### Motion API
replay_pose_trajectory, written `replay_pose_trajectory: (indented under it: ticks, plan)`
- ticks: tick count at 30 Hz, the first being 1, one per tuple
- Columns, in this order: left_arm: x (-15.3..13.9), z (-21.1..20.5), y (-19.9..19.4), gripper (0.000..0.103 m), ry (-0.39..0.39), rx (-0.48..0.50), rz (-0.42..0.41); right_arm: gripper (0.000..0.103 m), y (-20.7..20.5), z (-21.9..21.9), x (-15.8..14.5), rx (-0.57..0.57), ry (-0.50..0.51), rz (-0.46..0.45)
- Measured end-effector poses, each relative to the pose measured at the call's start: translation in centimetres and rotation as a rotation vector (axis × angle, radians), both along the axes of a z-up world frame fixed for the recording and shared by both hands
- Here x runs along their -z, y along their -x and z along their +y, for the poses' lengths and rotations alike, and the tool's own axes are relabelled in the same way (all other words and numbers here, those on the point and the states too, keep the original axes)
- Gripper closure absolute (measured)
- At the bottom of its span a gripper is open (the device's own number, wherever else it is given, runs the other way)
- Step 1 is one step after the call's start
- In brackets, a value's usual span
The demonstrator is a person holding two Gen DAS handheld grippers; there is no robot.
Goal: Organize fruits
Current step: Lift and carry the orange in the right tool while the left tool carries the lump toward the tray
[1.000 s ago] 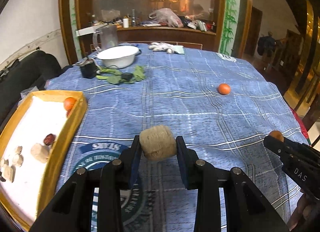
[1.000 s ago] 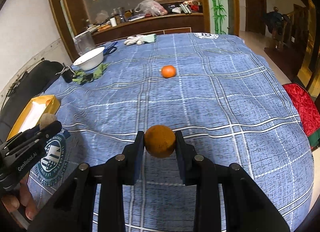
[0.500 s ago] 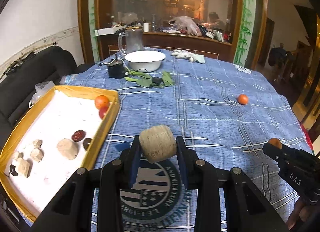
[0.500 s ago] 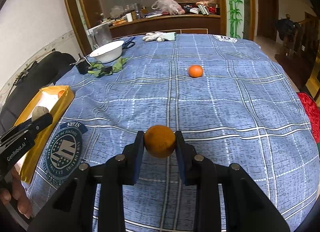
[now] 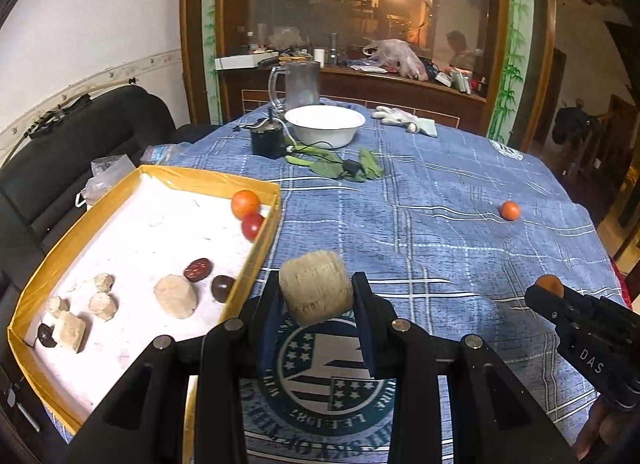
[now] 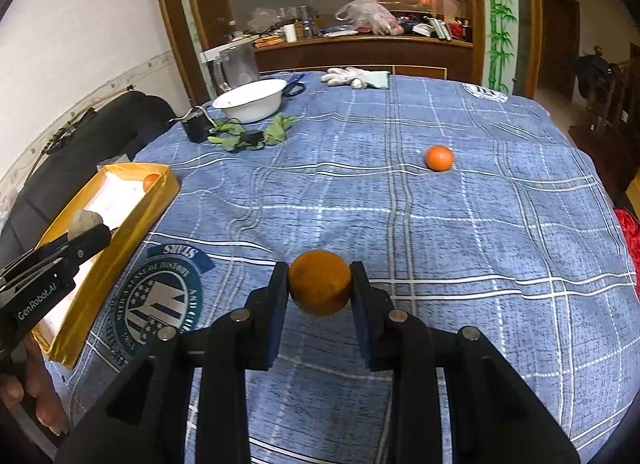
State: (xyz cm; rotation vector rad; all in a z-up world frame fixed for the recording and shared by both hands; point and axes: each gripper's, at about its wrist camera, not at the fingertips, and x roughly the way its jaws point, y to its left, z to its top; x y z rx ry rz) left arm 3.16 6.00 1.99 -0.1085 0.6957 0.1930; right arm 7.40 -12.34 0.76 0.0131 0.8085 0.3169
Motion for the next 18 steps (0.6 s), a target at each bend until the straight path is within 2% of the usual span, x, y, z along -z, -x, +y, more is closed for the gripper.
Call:
replay_pose_trajectory:
  ticks: [10, 18]
  plan:
    - [-0.2, 3.2, 1.1, 0.07, 0.001, -0.07, 0.002, 0.071, -0.1, 3.9, -0.2, -0.084, 0.007, -0.008]
    - [-0.3, 7.5, 2.3, 0.07, -0.003, -0.167, 0.009, 0.071, -0.2, 8.7, -0.6, -0.186, 0.016, -0.015]
